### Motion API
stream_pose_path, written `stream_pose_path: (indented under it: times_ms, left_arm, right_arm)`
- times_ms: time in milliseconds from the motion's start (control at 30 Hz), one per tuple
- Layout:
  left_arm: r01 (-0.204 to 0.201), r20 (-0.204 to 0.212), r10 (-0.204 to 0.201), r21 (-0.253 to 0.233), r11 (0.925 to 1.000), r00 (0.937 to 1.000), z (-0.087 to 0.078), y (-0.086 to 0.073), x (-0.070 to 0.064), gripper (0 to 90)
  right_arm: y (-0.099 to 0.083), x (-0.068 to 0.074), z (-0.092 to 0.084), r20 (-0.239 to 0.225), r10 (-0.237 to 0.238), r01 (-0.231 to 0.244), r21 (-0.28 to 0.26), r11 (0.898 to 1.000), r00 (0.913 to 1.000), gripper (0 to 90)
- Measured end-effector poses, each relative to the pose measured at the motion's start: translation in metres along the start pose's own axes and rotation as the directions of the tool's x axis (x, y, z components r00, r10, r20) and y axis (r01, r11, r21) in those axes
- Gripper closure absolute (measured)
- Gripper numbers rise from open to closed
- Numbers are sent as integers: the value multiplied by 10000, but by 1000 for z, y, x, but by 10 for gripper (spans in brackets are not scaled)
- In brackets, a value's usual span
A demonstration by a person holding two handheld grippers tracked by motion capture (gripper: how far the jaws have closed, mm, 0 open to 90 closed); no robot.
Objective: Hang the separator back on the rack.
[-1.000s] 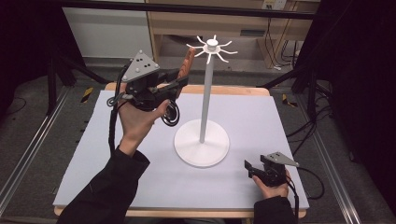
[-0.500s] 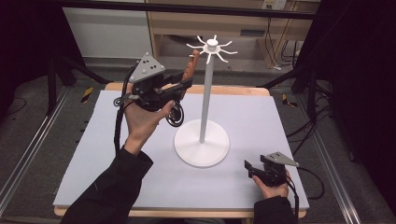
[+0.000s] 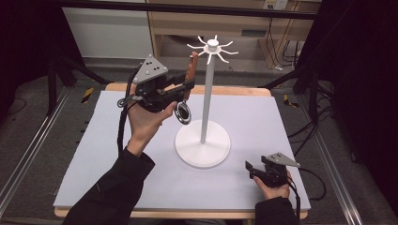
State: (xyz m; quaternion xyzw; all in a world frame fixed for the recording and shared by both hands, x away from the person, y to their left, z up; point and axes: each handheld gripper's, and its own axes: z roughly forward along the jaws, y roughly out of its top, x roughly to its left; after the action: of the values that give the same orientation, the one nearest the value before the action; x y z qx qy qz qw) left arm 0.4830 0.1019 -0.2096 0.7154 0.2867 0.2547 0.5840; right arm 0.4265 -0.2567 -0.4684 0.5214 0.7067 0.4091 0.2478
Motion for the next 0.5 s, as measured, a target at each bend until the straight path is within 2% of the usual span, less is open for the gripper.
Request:
stream_pose_path:
  times_ms: [300,500]
  left_arm:
    - [-64,39,64,-123,9999,10000,3,-1,1,669]
    - [36,45,-36,-88,10000,10000,3,-2,2,661]
  right_arm:
    - [0,0,1,24,-38,37,15,10000,10000,297]
    - [0,0,0,29,-36,36,-5,10000,10000,297]
